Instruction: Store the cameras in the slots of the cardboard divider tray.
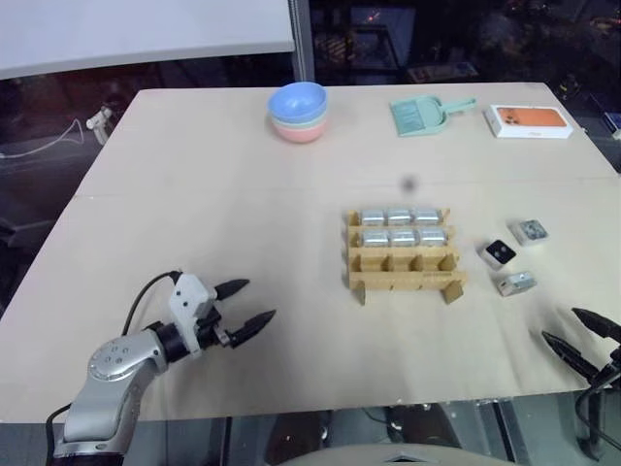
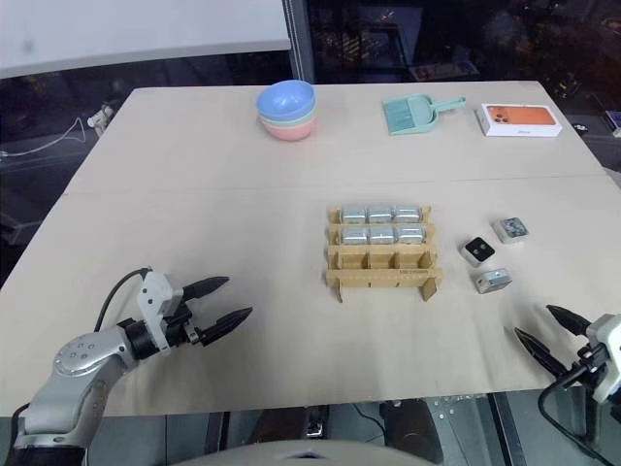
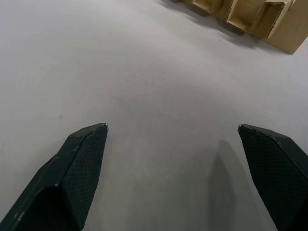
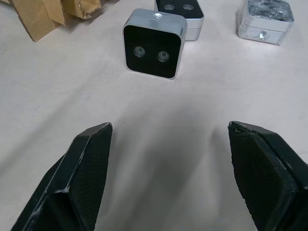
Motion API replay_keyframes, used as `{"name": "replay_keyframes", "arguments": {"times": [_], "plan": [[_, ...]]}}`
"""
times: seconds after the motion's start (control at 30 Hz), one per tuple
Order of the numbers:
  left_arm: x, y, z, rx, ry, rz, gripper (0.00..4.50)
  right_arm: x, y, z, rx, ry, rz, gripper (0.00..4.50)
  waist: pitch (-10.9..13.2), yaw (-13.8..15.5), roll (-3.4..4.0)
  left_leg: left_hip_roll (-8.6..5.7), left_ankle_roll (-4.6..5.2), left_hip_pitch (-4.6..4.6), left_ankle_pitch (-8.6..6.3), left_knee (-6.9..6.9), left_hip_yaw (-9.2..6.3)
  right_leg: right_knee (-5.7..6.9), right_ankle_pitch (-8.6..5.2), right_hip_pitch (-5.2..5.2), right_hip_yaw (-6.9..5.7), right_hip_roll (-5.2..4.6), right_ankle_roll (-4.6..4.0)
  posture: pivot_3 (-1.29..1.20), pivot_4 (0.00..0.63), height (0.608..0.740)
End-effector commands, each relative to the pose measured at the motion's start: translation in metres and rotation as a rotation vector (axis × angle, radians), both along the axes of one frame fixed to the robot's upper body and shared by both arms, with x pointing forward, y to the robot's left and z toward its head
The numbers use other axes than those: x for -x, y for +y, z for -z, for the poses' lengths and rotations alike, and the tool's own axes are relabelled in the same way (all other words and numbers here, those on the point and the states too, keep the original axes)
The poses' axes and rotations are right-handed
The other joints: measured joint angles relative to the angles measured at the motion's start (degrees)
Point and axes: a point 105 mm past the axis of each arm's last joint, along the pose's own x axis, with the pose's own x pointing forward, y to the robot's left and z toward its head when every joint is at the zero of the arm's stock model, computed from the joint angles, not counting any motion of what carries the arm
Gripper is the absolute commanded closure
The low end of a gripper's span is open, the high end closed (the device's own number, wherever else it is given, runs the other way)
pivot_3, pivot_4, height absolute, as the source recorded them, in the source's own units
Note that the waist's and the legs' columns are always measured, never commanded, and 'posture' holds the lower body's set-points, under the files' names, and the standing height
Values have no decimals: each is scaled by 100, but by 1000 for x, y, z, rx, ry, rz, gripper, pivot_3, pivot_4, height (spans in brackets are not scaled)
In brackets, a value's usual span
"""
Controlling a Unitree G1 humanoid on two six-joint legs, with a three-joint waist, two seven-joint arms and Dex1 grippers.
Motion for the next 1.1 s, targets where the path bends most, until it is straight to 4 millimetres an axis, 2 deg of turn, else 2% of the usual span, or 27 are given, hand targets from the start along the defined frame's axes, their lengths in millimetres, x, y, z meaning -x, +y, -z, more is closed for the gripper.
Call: {"name": "replay_keyframes", "arguments": {"times": [0.03,0.13,0.8,0.97,1.1], "plan": [[2,0,-17,12,-62,20,0,-3,-6,-13,17,-39,3,704,0,0,0,0,0,0,0,0,0,0,0,0,0,0,0,0,150,740],[3,0,-24,42,-83,22,0,-7,-6,-14,19,-39,-8,704,3,-7,-4,0,0,0,0,0,1,0,0,-1,1,0,0,0,150,740],[5,-8,-30,53,-96,84,0,-14,-5,-18,54,-33,-45,704,3,-2,-5,-2,1,-1,1,1,2,1,0,1,1,3,0,0,150,740],[5,-13,-56,53,-106,218,0,-32,-3,-32,116,-22,-136,704,6,-9,-10,-2,1,0,1,6,4,5,1,1,2,5,0,0,150,740],[12,-16,-79,34,-53,366,0,-51,-9,-50,175,7,-187,704,7,-17,-8,-3,1,5,1,9,6,11,1,2,5,9,-1,0,150,740]]}}
